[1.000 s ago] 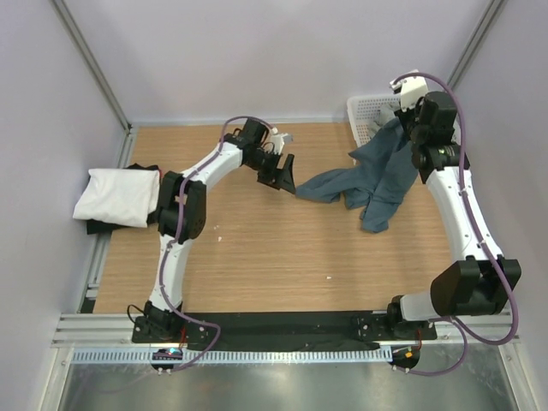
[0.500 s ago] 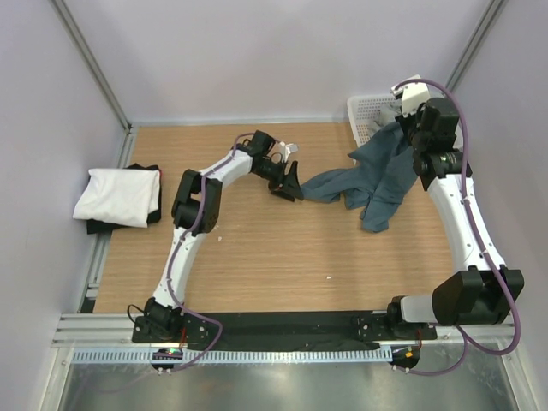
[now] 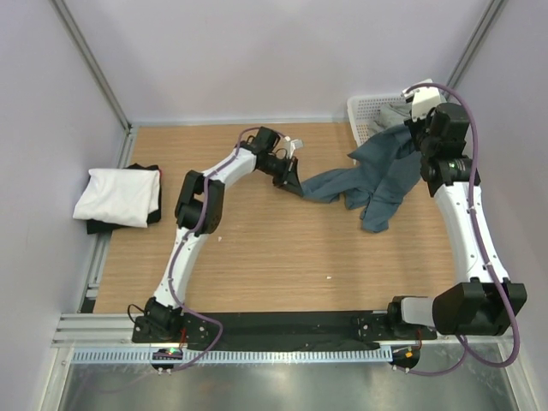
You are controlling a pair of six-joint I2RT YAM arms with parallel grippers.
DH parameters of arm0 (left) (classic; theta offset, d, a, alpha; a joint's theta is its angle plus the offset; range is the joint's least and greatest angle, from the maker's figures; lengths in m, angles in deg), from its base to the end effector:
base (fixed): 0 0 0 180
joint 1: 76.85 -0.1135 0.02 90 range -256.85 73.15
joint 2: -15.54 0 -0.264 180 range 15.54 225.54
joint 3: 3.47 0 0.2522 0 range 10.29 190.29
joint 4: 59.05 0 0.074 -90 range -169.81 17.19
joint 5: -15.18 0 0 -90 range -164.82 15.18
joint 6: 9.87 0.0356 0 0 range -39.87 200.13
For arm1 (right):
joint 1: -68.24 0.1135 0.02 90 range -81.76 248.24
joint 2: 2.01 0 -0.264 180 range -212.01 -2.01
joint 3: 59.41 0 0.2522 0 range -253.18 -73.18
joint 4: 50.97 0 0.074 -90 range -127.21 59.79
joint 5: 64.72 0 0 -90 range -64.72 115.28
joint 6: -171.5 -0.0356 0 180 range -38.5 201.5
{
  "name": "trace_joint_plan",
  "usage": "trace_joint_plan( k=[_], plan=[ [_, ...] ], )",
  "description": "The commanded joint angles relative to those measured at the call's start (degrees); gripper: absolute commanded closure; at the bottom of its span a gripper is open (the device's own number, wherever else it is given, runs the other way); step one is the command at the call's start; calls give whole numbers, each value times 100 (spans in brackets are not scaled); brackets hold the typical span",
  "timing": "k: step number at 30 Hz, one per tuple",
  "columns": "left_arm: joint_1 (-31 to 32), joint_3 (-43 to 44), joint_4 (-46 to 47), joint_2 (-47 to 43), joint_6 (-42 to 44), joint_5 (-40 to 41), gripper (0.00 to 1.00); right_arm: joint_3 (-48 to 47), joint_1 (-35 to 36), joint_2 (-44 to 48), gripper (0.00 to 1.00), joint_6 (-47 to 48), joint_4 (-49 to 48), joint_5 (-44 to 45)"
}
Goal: Fold and stack the t-shirts
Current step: Flatten the tshirt out
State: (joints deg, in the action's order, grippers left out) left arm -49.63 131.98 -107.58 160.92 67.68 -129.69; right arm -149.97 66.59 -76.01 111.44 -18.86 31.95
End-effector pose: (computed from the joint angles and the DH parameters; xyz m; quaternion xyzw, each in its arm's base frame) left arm 0.4625 -0.2707 0.1395 0.2340 0.8309 -0.4989 0.0764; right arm 0.2941 -0.0126 0.4098 -0.1601 0.7794 -0.2090 0.5685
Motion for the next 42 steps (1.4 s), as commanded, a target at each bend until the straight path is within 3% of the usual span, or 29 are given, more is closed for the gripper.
trace_joint_plan(
  k=[1,3,5,6,8,13,18,21,26,32,39,40,42],
  plan=[
    [-103,-21,-651,-992,669,143,100,-168,-46,333,99,-224,-139,-157],
    [-173,-92,-1188,-1745,1216,441,100,-344,-46,473,99,-295,106,-359],
    [-182,-346,-1997,-2310,2346,757,100,-678,-46,623,99,-400,457,-815],
    [-174,-513,-2234,-3026,2631,1072,100,-783,-46,797,99,-427,572,-939],
    [-174,-1154,-2263,-3759,3192,1416,100,-1003,-37,983,99,-470,809,-1263],
    [-173,-1789,-2464,-5403,3740,2585,100,-1346,-37,1659,99,-682,1082,-1678],
    [-165,-1710,-2904,-6187,3750,3140,100,-1610,-37,2248,99,-1218,1540,-1889],
    [-165,-2103,-2485,-6566,3706,3640,100,-1279,-37,2434,99,-1183,1567,-1662],
    [-243,-2685,-1991,-6252,3829,4449,100,-303,-37,2224,99,-1191,908,-1529],
    [-437,-3063,-1385,-5329,3758,4372,100,797,-37,1198,99,-1315,354,-1433],
    [-455,-1887,-1463,-3099,3381,4125,100,1237,-37,265,99,-1526,-261,-1063],
    [-481,-1746,-1463,-2912,3346,4142,98,1167,-37,176,99,-1543,-262,-1046],
    [-551,-1272,-1507,-2665,3117,4186,78,975,-37,44,99,-1491,-270,-923]
  ],
)
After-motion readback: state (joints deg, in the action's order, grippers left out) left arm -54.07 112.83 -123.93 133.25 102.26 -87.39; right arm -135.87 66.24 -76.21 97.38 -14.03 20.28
